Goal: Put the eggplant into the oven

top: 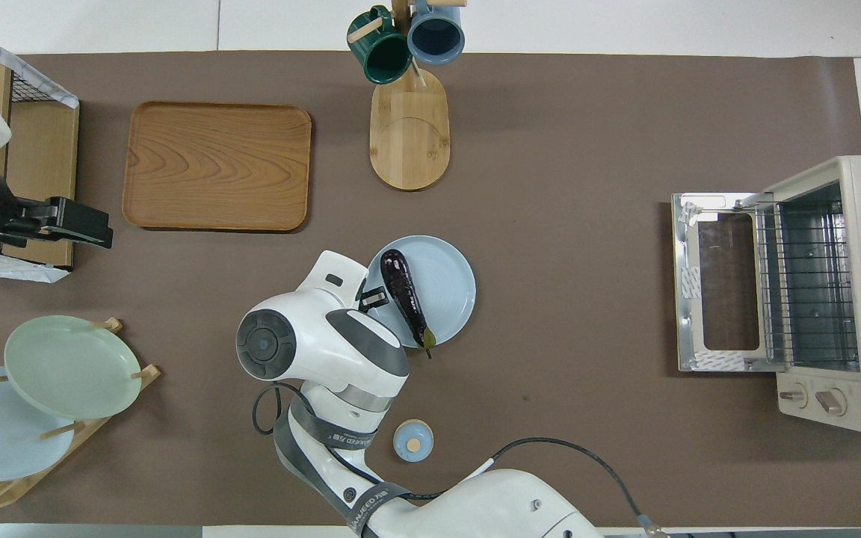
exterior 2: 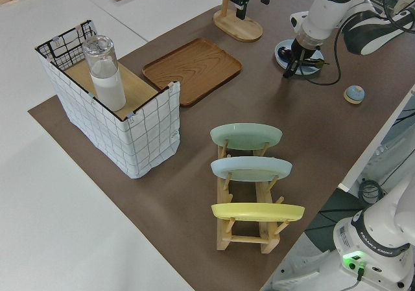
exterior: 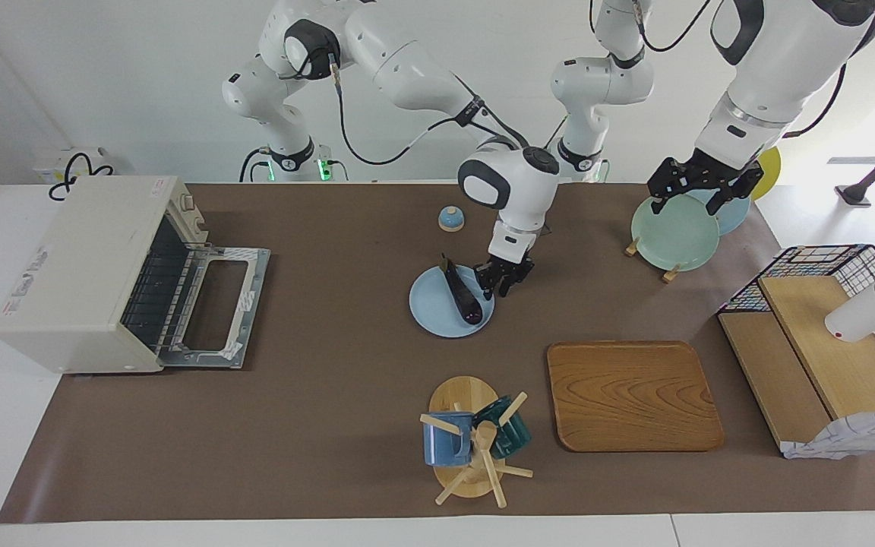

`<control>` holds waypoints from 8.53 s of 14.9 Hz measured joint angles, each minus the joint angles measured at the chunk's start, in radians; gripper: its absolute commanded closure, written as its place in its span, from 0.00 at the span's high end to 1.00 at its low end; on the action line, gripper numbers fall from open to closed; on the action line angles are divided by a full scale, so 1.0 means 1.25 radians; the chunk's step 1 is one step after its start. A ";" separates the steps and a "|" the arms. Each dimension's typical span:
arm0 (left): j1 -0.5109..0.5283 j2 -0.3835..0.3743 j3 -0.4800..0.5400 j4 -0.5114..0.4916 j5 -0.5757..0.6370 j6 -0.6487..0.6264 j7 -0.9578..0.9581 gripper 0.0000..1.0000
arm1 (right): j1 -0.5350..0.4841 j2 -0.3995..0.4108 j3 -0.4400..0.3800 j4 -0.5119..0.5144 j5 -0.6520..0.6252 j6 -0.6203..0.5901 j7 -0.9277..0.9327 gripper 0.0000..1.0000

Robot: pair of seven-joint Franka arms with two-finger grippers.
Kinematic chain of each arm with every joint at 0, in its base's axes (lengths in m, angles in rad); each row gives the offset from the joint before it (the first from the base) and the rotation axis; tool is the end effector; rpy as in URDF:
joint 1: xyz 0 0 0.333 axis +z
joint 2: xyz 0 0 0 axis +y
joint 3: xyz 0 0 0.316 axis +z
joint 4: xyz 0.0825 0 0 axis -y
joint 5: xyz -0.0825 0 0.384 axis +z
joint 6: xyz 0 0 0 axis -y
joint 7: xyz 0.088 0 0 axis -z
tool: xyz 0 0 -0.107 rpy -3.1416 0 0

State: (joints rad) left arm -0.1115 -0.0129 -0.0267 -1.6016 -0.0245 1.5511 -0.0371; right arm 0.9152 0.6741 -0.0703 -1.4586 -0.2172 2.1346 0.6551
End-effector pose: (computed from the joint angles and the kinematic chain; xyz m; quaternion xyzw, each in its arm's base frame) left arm 0.5421 -0.0782 0.6154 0.9985 -0.0505 -0.0198 0.0104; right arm 0.4778 0.5379 0.2890 0.9807 0.1591 0.0782 0.0822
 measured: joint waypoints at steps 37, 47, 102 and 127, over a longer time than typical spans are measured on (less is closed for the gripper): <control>0.001 0.000 -0.002 -0.003 0.000 -0.001 0.000 1.00 | -0.667 -0.498 -0.015 -0.523 -0.075 -0.146 -0.600 0.00; 0.002 0.000 0.000 -0.003 0.000 -0.001 0.000 1.00 | -0.706 -0.511 -0.013 -0.565 -0.067 -0.094 -0.653 0.49; 0.002 0.000 0.000 -0.003 0.000 -0.001 0.000 1.00 | -0.723 -0.512 0.000 -0.164 0.067 -0.397 -0.826 0.09; 0.002 0.000 0.000 -0.003 0.000 -0.001 0.000 1.00 | -0.671 -0.535 -0.052 -0.186 0.135 -0.466 -0.684 1.00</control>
State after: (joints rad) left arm -0.1085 -0.0127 -0.0262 -1.6049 -0.0245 1.5500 -0.0365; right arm 0.0761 0.0055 -0.1351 -1.6909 -0.0484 1.5526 -0.1996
